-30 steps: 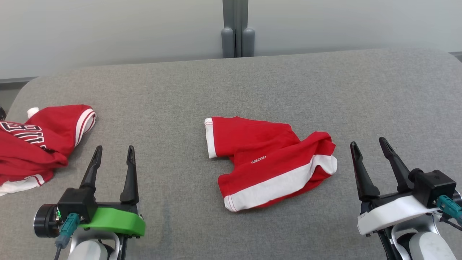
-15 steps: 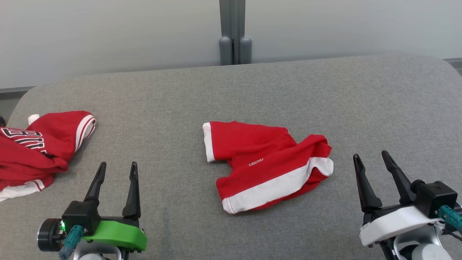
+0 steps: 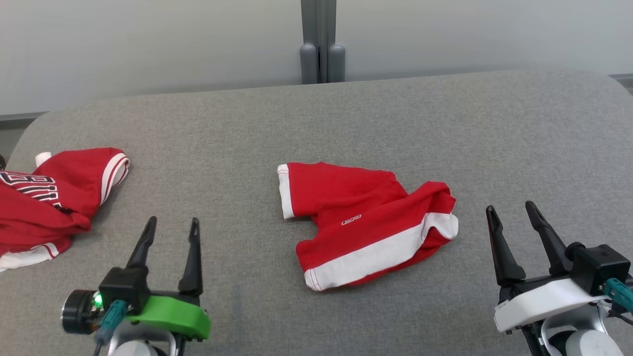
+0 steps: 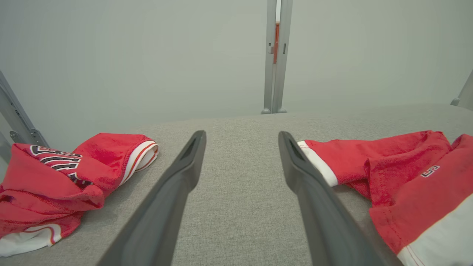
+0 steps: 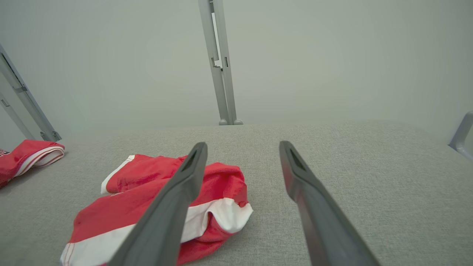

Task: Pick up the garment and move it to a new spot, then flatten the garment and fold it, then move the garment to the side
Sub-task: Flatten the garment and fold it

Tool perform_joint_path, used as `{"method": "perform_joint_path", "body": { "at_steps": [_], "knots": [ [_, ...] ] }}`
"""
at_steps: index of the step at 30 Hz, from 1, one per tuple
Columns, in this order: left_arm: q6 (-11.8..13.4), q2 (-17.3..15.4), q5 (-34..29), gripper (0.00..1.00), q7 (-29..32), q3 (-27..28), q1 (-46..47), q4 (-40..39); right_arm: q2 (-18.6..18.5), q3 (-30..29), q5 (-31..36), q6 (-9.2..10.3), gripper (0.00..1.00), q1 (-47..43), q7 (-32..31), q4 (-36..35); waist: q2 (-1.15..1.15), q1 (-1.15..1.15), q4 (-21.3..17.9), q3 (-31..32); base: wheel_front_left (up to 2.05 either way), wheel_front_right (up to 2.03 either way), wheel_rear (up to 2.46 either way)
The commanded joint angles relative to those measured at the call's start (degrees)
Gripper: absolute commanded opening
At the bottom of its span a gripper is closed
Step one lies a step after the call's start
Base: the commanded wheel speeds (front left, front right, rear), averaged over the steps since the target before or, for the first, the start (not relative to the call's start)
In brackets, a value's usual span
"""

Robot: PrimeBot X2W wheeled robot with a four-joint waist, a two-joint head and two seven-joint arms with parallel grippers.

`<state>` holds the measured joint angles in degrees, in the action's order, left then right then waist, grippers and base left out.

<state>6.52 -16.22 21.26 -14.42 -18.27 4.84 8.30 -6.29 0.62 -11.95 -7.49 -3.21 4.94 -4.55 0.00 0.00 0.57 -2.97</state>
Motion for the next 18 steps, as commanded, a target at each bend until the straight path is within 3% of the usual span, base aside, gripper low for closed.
{"method": "perform_joint_path", "body": {
  "at_steps": [1, 13, 18],
  "knots": [
    [-0.6, 0.4, -0.3, 1.0, 1.2, -1.1, 1.9, -0.4, -0.3, -0.2, 0.1, -0.01, 1.0, 0.9, 0.2, -0.3, 0.0, 0.0, 0.1, -0.8, 0.0, 0.0, 0.0],
    [-7.6, 8.7, 2.0, 1.0, 15.7, -14.0, 8.1, 5.8, -0.8, 1.3, -0.6, -0.01, 1.0, 4.0, 0.3, -0.2, 0.0, 0.0, -1.3, -8.0, 0.0, 0.0, 0.0],
    [-7.7, 9.9, 2.8, 1.0, 18.5, -15.7, 7.9, 9.3, -1.2, 1.1, -0.9, -0.01, 1.0, 5.1, 0.8, 0.4, 0.0, 0.0, -2.0, -9.7, 0.0, 0.0, 0.0]
  ]
}}
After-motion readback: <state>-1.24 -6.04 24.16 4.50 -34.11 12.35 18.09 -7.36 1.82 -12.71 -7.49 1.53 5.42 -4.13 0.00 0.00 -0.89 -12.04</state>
